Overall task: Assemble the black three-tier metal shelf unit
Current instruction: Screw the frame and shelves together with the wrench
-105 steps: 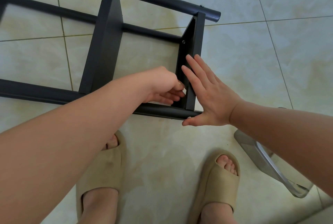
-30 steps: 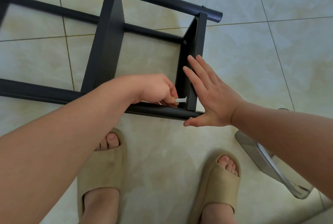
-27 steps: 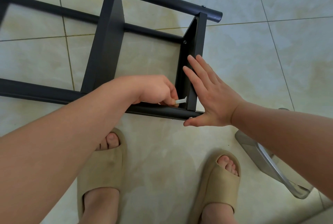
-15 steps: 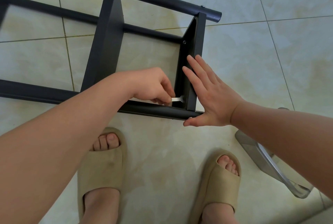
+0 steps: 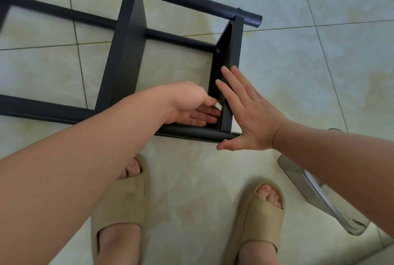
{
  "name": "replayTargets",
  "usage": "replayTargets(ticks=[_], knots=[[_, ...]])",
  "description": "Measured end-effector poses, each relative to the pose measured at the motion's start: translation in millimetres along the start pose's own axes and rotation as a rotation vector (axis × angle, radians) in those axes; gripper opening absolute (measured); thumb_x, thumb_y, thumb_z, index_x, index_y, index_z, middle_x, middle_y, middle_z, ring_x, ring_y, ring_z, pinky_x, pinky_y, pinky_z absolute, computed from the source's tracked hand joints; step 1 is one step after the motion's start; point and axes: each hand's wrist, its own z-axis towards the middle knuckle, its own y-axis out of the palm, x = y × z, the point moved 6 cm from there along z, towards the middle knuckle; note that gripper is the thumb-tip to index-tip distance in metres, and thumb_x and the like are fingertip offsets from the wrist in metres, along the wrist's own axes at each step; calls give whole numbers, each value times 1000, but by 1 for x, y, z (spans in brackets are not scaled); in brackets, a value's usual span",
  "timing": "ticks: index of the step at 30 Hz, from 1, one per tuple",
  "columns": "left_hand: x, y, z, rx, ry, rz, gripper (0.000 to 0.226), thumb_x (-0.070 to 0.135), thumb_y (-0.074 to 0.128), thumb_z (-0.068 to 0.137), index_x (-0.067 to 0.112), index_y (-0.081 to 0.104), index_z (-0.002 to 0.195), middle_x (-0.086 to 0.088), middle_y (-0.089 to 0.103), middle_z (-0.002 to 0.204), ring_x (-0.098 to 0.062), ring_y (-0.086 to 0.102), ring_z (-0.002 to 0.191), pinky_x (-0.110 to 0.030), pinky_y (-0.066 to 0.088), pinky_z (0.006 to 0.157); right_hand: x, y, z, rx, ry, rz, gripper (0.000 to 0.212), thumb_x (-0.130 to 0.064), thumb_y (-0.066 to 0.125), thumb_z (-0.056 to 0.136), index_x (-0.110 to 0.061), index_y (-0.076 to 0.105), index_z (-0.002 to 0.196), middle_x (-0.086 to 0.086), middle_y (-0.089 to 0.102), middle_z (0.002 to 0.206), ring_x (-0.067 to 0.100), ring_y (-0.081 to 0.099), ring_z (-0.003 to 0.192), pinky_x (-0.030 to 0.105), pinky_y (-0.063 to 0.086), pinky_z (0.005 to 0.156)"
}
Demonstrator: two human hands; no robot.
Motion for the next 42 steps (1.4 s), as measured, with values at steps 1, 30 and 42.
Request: replayTargets(ticks=[1,30,42], knots=[[0,1,1,1,-9,-23,15,22,47,105,15,60,105,-1,74,97,-15,70,94,-30,53,83,0,0,0,1,-1,-1,128,-93,39,76,1,10,158,20,-2,167,37,-7,155,57,15,124],[4,2,0,90,159,145,13,27,59,99,19,67,92,6,74,81,-6,69,75,-26,46,71,1,0,0,7,1,4,129,-92,42,75,1,12,158,21,-2,167,36,-7,155,57,15,124],[4,1,-2,59,131,204,15,21,53,102,15,63,93,5,75,79,-8,70,79,-26,49,76,0,0,0,5,-7,2,128,-93,37,76,2,11,158,21,-2,167,37,-7,155,58,16,124]])
